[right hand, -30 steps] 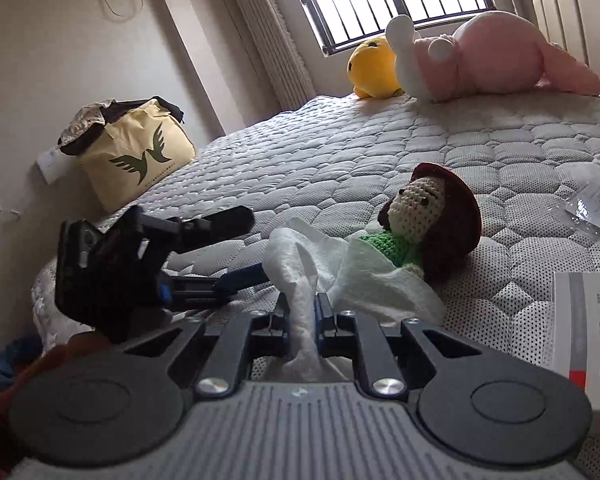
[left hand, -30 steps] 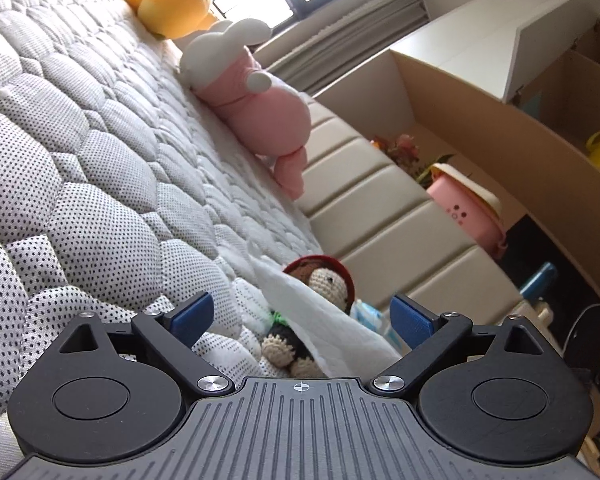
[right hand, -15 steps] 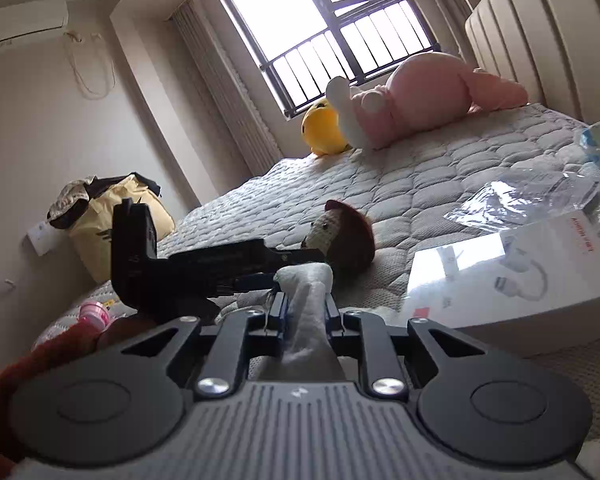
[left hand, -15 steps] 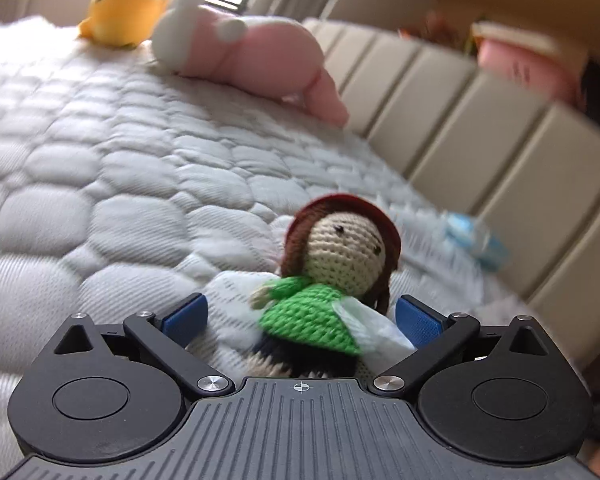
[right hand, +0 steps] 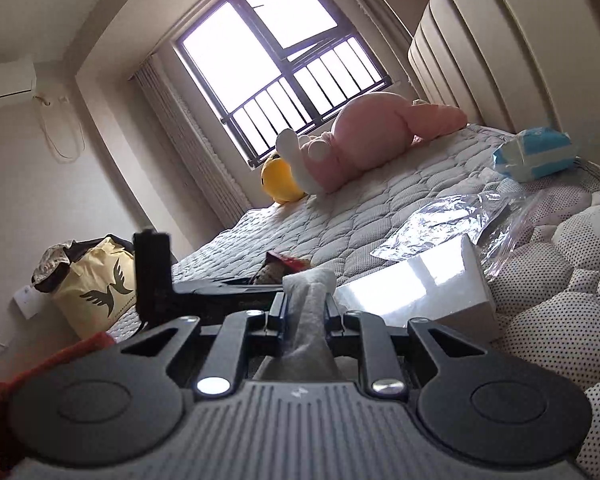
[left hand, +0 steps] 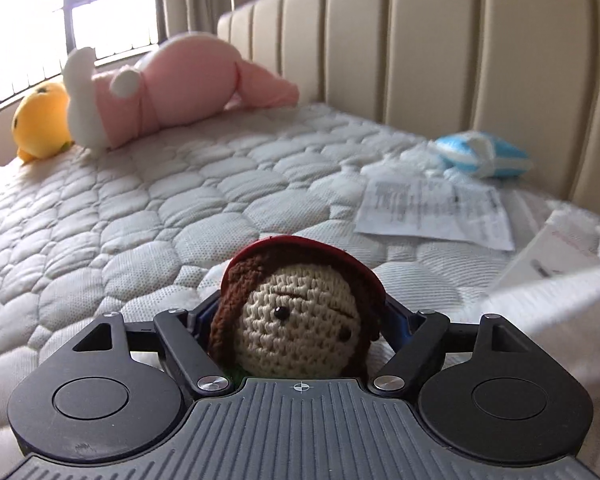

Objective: Organize objects
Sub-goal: 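Grasp the crocheted doll by its head with the left gripper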

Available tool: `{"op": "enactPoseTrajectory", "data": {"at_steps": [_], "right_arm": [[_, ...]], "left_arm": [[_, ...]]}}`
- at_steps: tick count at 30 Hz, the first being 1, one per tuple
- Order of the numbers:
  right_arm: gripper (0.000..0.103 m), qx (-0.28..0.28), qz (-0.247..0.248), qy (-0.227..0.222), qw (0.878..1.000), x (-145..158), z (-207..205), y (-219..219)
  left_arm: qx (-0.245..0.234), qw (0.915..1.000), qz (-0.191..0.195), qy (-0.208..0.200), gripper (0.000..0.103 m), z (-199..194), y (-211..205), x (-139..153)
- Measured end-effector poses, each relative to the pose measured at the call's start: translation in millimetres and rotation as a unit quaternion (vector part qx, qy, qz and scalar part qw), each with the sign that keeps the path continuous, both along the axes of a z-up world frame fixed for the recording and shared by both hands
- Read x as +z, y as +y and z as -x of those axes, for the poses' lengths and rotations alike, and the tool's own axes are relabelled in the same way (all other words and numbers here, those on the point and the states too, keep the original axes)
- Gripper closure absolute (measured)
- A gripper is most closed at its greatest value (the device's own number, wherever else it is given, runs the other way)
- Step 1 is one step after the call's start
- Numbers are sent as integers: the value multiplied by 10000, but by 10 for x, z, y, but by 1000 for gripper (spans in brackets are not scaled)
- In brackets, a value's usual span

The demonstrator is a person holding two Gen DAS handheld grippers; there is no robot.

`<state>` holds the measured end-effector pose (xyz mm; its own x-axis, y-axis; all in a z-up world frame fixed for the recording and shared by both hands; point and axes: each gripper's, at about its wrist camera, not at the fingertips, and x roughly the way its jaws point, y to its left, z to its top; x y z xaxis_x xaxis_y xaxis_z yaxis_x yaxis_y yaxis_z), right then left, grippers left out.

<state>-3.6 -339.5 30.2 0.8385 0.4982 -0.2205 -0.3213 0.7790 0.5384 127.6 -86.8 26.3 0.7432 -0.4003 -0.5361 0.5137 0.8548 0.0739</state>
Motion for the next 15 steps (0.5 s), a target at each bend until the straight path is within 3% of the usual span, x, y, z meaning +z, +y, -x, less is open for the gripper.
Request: {"op": "enactPoseTrajectory", "data": {"at_steps": [4,7,12,15], "right_arm": [[83,76,-27,-219,9997,159,-25,40],[83,350,-150,-373,9986,336,-133,237],[83,1232,101,-644,9902,588,-212,852],[83,1281,490,-391,9898,576,-318,1126]], "left_arm": [[-118,9944,392,-978,20,621,222,-5],[-257,9894,505,-1335,19,859,273,-2],[-272,9886,496,-1398,18,866,255,-22],[-196,9875,713,-1393,18,870,328,-8]]}}
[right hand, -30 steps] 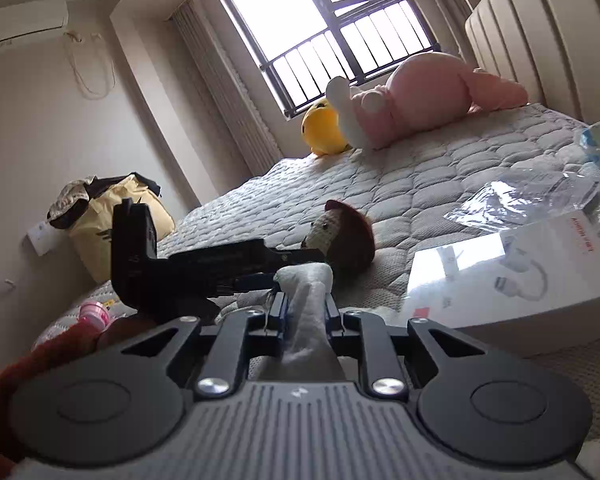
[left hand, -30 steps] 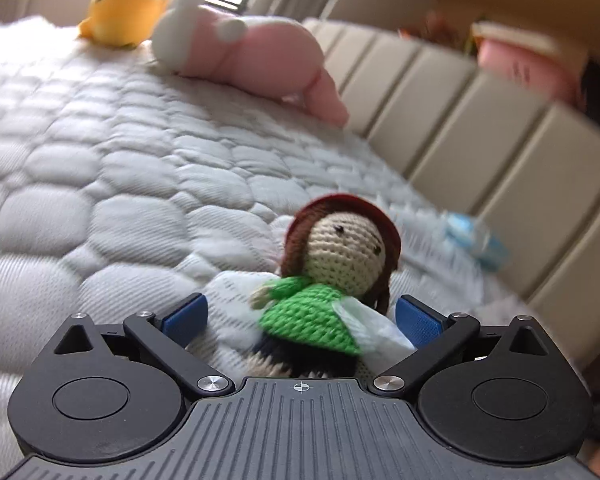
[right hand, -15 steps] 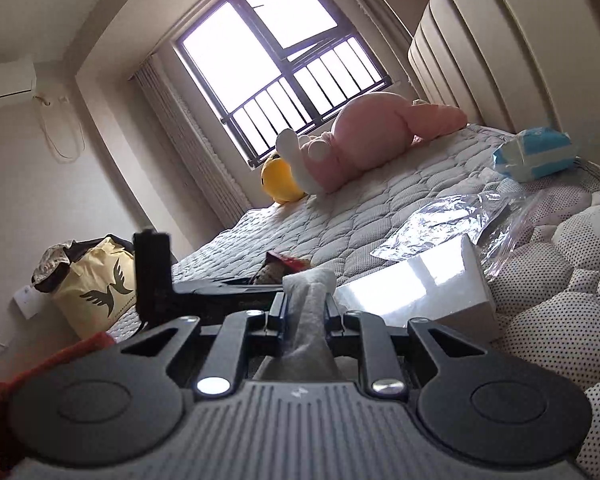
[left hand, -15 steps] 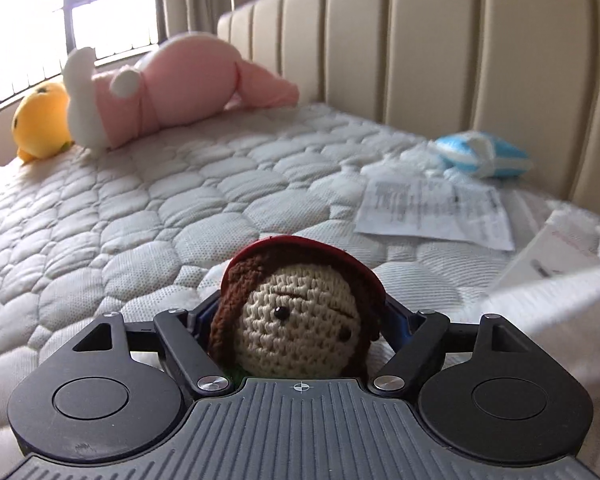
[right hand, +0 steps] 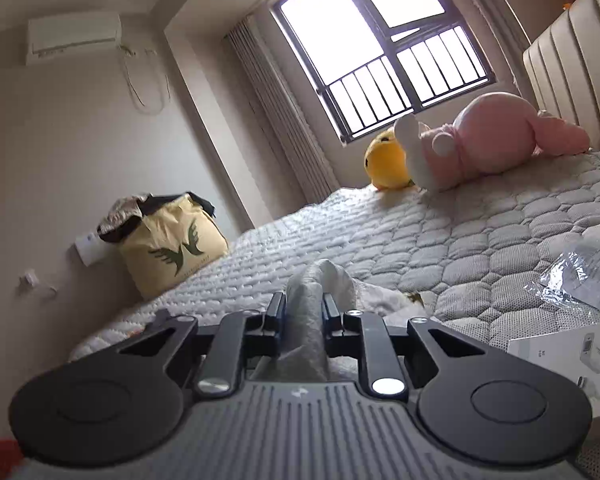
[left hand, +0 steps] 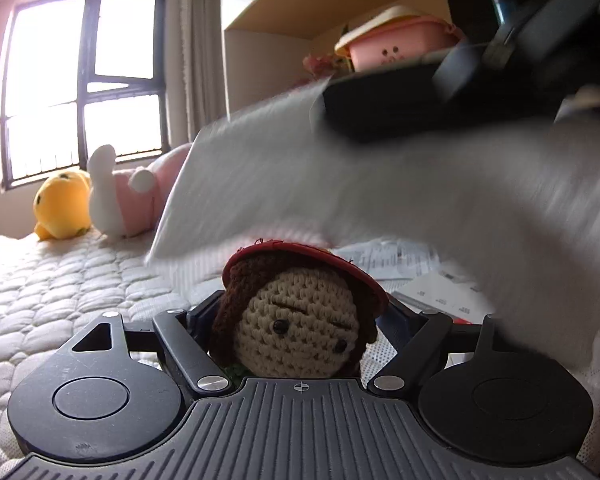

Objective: Organize objects
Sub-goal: 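Grasp the crocheted doll by its head with the left gripper, then lift the doll with the left gripper while the right gripper brings the tissue over it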

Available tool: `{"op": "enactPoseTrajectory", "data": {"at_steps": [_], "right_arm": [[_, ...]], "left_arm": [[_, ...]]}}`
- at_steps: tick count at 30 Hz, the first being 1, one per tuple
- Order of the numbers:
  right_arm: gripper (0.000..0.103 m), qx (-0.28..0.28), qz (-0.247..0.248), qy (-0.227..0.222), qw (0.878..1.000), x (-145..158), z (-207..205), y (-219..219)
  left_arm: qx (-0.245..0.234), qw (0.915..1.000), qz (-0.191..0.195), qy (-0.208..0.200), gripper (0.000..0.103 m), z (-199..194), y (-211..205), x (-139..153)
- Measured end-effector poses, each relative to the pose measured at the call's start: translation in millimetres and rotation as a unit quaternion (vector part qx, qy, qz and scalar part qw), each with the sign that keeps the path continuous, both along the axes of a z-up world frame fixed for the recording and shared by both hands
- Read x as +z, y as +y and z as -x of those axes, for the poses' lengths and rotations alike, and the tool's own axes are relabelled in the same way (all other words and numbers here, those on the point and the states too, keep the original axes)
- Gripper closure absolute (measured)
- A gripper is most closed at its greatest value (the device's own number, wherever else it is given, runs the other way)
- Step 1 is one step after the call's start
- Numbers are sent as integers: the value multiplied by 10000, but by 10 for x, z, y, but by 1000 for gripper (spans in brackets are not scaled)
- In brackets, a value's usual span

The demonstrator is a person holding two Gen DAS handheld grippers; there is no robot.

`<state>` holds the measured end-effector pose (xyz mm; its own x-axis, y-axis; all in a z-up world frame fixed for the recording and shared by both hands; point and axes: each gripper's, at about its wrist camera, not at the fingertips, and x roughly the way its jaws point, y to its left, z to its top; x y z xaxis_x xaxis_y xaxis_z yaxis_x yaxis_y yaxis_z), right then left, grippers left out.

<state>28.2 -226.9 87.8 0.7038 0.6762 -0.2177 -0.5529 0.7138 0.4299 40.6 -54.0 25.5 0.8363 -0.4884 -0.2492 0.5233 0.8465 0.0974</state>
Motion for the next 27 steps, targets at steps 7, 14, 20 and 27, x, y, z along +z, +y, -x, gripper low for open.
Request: {"op": "enactPoseTrajectory", "data": {"at_steps": [7,14,20,27], "right_arm": [[83,-1085,445,201,9929,-52,-25,-126],[83,-1622,735,519,9826,-190,-430,-128],[83,-1635,1384,820,9733,-354,-934,90],[83,-1671,1340,879,9728,-413,-858,-45]], "left_arm": [[60,9976,615,319,17,-28,266,43],[181,9869,1364,843,19,-170,561,16],[7,9737,1639,1582,13,-393,663,-72],[-39,9799,244,1978,5,-646,206,-103]]}}
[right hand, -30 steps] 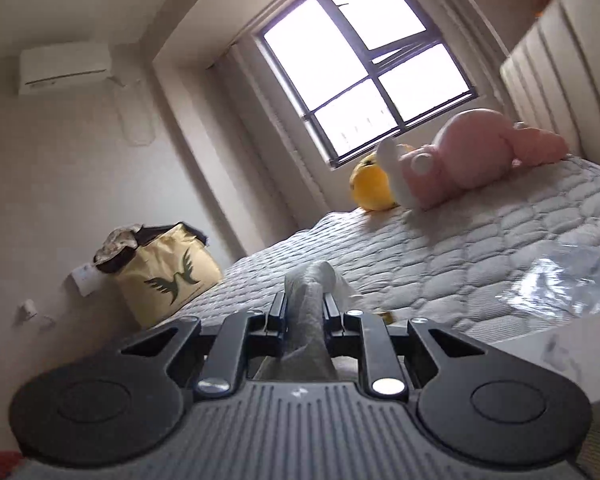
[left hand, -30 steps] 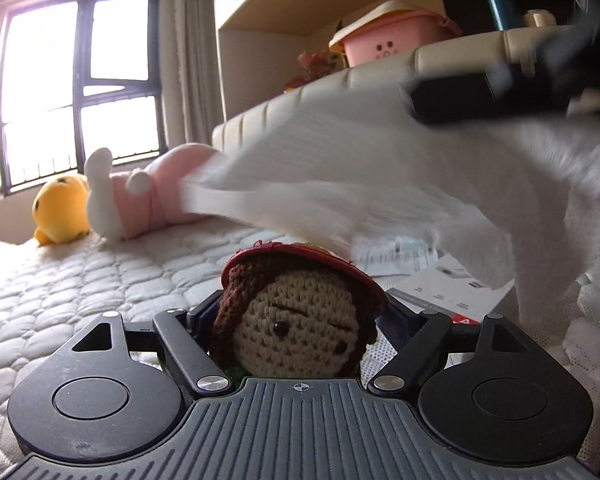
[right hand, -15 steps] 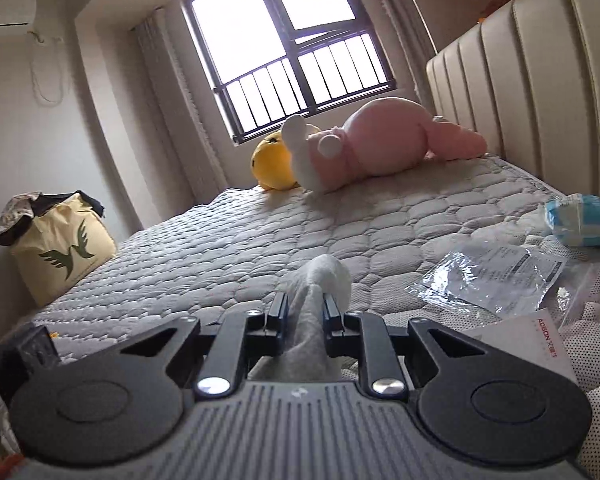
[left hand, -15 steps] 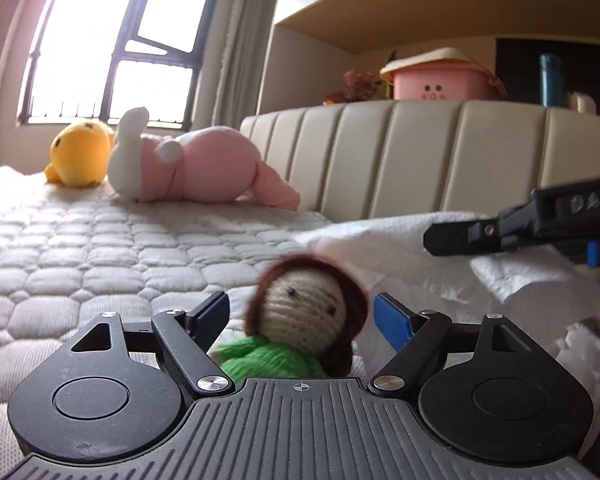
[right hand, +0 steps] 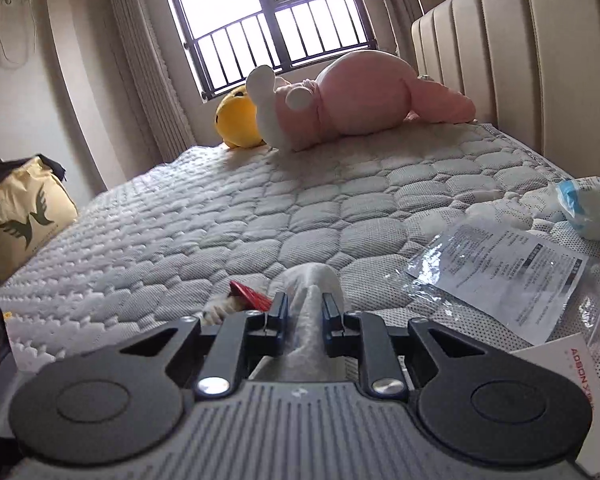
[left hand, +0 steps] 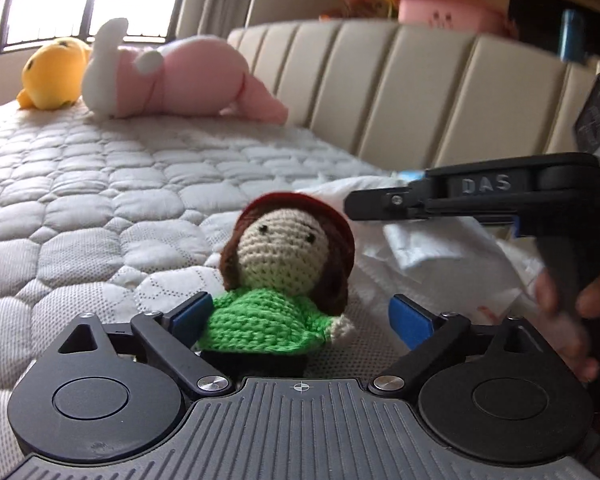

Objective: Organize objects
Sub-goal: 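Lift the doll with the left gripper while the right gripper brings the tissue over it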

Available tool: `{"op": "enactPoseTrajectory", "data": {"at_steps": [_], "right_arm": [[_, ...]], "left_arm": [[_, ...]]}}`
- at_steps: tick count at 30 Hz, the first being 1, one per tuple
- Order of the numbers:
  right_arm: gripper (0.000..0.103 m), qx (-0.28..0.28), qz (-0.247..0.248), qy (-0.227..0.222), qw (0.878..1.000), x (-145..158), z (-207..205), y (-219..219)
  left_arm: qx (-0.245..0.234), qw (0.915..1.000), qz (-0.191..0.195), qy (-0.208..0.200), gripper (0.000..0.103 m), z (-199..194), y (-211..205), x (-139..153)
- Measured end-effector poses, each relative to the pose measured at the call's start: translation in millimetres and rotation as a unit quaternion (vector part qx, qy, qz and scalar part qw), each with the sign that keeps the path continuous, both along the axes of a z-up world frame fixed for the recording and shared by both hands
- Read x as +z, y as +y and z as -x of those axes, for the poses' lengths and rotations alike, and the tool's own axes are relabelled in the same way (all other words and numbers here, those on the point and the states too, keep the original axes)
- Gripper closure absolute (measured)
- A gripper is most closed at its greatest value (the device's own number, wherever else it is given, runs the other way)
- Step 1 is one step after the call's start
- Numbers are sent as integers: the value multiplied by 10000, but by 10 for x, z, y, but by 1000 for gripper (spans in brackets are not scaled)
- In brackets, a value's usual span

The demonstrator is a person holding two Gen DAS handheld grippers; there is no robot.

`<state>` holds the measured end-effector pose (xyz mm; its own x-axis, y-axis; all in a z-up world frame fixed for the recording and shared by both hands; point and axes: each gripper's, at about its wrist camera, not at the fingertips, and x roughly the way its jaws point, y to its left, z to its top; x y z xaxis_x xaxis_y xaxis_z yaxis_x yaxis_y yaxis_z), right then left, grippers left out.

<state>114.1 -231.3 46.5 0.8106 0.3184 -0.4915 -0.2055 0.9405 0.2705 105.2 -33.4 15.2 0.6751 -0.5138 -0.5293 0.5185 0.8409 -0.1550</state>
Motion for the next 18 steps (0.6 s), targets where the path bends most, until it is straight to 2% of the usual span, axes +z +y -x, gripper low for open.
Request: {"op": "enactPoseTrajectory", "data": {"at_steps": [3,5,6,7,8,10,12,13,16,18], "right_arm": [[83,-159,337,-63,9993,-18,19,-12],[83,-99,12,-148,9998,26,81,-129],[82,-89,-129,-179,9997,52,120,-181],[82,-99,-245,-225,9994,69,170,-229],[82,-116,-322,-265,9991,83,223,-266],[82,-131,-465,-317,9983,104,322,-307],[81,-60,-585,-341,9977,100,394,-310],[81,-12,-621,-349,9975,97,423,-300],[80,169,-653,-335,9972,72,451,-203],[80,351,-753,-275,9962,61,405,-97]], "left_arm": [[94,9994,-297,138,5,-76,-42,-56],[59,9994,-321,113,8,-73,0,-50],[80,9996,-221,145,13,-87,49,-42],[184,9995,-1,247,25,-124,139,-29],[376,9977,376,424,27,-187,287,-19],[1013,9881,1023,540,25,-281,615,-15],[1820,9768,1109,193,25,-301,872,32],[2037,9724,1130,137,22,-317,982,42],[2316,9629,1363,242,11,-361,1281,-11],[2329,9595,1551,334,8,-340,1412,-96]]}}
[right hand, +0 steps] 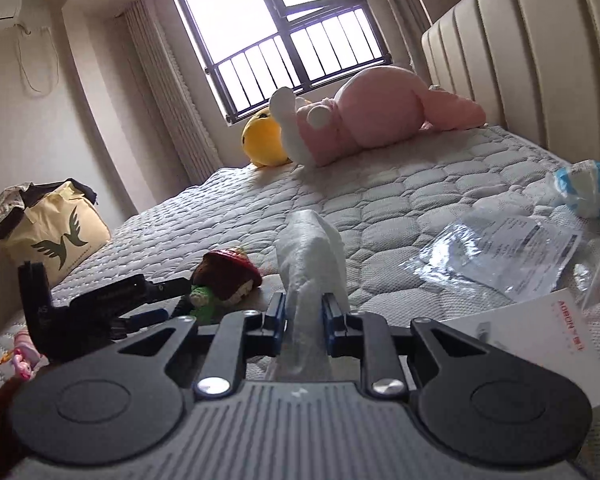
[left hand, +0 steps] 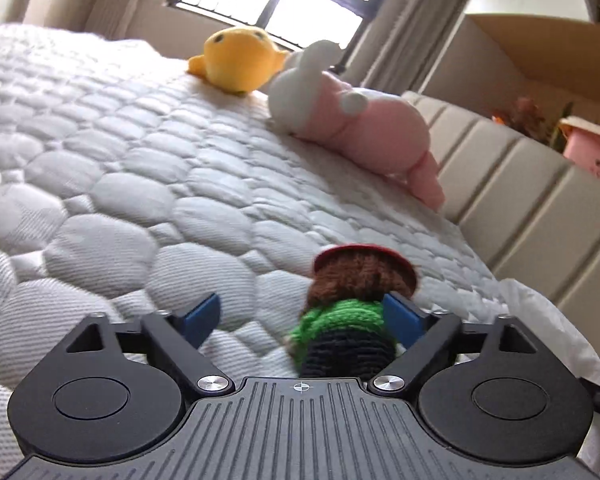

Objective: Organize objects
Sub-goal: 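Lift the doll with the left gripper while the right gripper brings the tissue over it, then hold the doll in the left gripper beside the tissue in the right gripper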

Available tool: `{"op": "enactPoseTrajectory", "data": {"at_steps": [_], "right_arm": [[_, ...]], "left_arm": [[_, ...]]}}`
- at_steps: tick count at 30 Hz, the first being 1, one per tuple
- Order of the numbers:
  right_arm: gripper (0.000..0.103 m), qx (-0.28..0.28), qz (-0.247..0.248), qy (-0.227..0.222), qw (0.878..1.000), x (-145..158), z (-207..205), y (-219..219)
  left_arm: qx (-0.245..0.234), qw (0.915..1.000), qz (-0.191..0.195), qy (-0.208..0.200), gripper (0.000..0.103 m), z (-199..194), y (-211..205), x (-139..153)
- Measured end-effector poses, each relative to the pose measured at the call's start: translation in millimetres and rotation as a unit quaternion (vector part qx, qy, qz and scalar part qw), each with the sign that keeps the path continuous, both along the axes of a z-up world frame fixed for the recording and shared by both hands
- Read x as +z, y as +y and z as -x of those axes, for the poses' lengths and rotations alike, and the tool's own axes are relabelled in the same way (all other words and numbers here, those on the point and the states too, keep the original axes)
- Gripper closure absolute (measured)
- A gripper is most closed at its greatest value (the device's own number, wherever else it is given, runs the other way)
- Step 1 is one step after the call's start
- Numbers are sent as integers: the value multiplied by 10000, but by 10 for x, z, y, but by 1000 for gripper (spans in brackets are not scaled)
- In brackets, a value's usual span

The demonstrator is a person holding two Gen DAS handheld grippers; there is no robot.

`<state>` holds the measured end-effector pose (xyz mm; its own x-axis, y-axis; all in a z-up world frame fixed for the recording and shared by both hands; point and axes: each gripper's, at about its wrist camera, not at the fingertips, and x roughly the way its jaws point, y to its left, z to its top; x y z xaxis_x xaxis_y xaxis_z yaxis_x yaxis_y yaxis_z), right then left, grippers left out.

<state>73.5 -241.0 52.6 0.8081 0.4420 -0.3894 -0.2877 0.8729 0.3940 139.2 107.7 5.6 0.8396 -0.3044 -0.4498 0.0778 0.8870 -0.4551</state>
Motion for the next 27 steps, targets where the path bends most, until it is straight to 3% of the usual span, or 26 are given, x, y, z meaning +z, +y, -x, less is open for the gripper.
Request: {"op": "enactPoseTrajectory", "data": {"at_steps": [2,3,5,10,12,14,16,20,24,25,27], "right_arm": [[85,243,-32,0,9997,32,-98,157],[91,379,22,-31,9993,69,-156,285],[91,689,66,-207,9974,183,-275,510],[91,1723,-852,-159,9812,378,-665,900],[91,1577,-248,-183,9870,342,-758,1056],[90,1273,651,-217,9895,251,-755,1148],[90,984,1110,-255,9886,152,-695,1096],[89,716,1215,125,9899,-35,-640,896],[89,629,1481,365,9863,-202,-611,825],[89,647,1483,395,9860,-242,-591,814],[87,655,1476,403,9861,-272,-578,807]], "left_arm": [[-136,9996,227,-13,8,33,53,-49],[-239,9995,212,-49,8,45,36,-40],[-546,9984,95,-148,9,42,-34,-23],[-1280,9898,-513,-364,9,70,-320,31],[-1291,9885,-740,-267,9,41,-387,2],[-1233,9900,-671,-165,9,8,-363,-27],[-1100,9929,-416,-160,9,-15,-268,-52],[-609,9978,-58,-240,9,24,-89,-62],[411,9985,-6,-356,8,109,131,-21],[543,9979,70,-344,7,118,188,-21],[361,9983,272,-357,6,130,242,-16]]}}
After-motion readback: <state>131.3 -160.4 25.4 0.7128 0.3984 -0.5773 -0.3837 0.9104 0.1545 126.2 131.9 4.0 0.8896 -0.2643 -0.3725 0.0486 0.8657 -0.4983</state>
